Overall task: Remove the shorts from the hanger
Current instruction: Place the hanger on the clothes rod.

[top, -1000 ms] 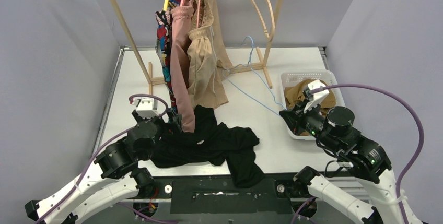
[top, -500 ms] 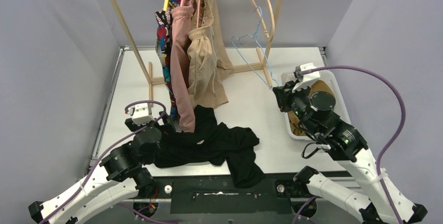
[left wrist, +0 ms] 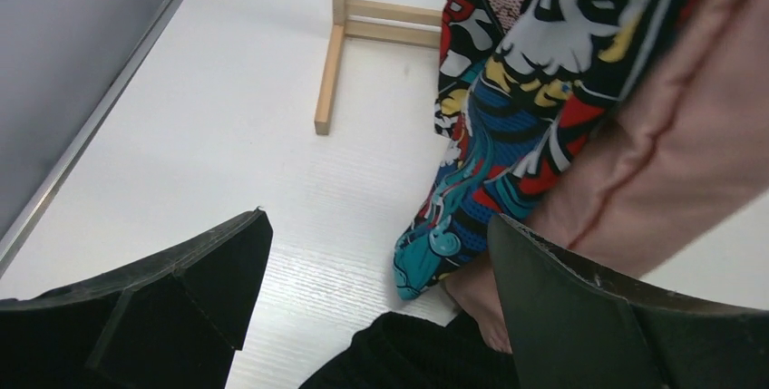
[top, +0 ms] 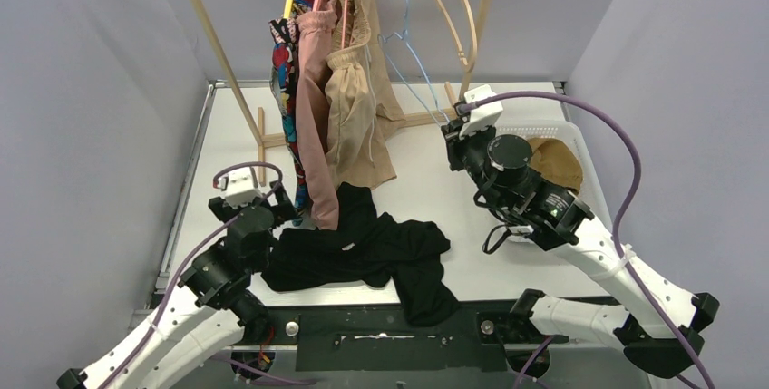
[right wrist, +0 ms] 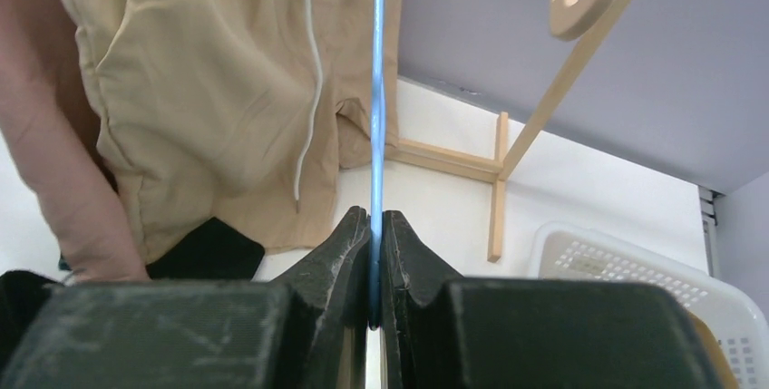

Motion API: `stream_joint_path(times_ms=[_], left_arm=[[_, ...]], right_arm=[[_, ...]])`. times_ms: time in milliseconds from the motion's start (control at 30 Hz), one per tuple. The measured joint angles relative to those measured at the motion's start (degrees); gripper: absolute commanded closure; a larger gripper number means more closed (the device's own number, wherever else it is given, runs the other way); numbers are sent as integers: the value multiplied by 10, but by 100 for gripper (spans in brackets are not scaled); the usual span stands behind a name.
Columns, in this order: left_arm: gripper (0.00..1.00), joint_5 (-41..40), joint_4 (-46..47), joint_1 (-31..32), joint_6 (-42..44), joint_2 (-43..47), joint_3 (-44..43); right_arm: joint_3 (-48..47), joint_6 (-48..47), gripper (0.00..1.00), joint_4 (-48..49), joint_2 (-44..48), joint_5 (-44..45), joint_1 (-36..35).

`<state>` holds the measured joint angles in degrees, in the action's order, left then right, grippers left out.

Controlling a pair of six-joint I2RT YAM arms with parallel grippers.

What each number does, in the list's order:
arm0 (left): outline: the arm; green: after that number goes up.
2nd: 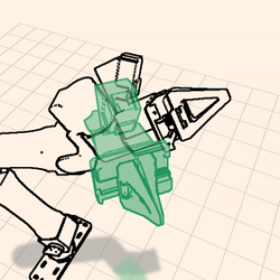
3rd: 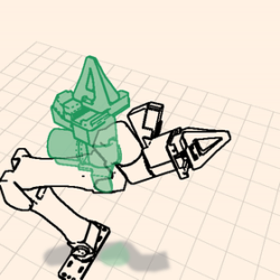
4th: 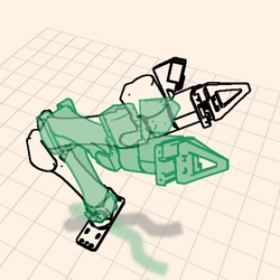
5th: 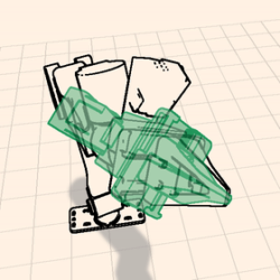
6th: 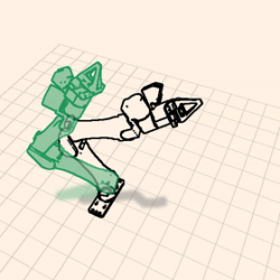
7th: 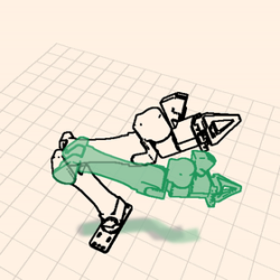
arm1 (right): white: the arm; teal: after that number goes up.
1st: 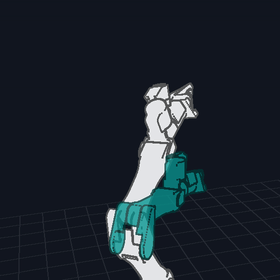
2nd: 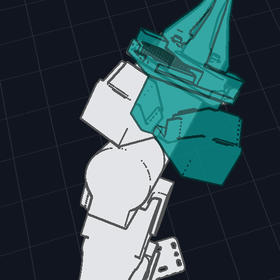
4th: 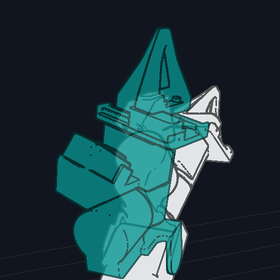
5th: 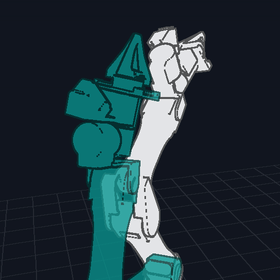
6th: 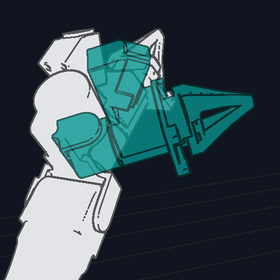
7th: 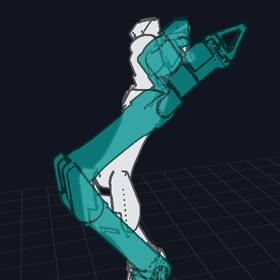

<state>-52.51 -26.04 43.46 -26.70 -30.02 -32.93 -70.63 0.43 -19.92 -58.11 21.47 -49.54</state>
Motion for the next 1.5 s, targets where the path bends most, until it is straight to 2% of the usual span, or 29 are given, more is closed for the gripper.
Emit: stream_joint_path(times_ms=[233, 300, 400, 533, 633, 1000, 1300, 1500], left_arm=[[9, 132, 18, -171, 4, -77, -3], [9, 148, 16, -209, 2, -91, -3], [9, 151, 15, -241, -2, -66, -3], [9, 151, 29, -244, 0, -11, -3], [9, 151, 37, -244, 3, -5, -3], [9, 183, 41, -244, 23, -96, -3], [9, 189, 47, -244, 33, -74, -3], [9, 189, 53, -244, 35, -76, -3]], right_arm=[[-43, -19, 100, 6, -31, 13, 1], [-60, -26, 100, 6, -38, 12, 5], [-95, -37, 100, 6, -54, 11, 13], [-148, -43, 100, 6, -79, -2, 50], [-190, -43, 100, 4, -104, -14, 78], [-329, -40, 100, -58, -211, -47, 117], [-363, -12, 99, -127, -260, -107, 189], [-364, -1, 89, -144, -266, -138, 191]])
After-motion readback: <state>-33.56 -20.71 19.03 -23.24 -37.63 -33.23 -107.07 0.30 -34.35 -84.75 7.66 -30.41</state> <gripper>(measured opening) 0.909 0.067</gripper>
